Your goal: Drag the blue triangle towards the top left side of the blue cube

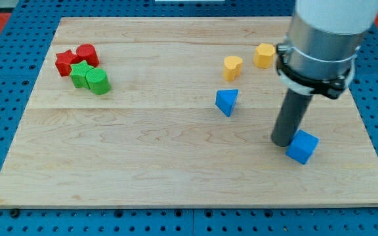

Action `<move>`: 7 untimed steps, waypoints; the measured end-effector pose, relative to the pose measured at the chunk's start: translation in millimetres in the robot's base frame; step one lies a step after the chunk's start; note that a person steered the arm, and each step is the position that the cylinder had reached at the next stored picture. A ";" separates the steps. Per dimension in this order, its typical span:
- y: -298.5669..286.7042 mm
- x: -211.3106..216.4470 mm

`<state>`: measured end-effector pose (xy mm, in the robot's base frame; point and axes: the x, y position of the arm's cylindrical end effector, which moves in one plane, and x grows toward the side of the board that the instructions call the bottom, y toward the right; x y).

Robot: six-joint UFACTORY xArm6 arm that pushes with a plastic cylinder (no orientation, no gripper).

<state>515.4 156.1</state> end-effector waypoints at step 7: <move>-101.0 -88.0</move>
<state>427.4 55.1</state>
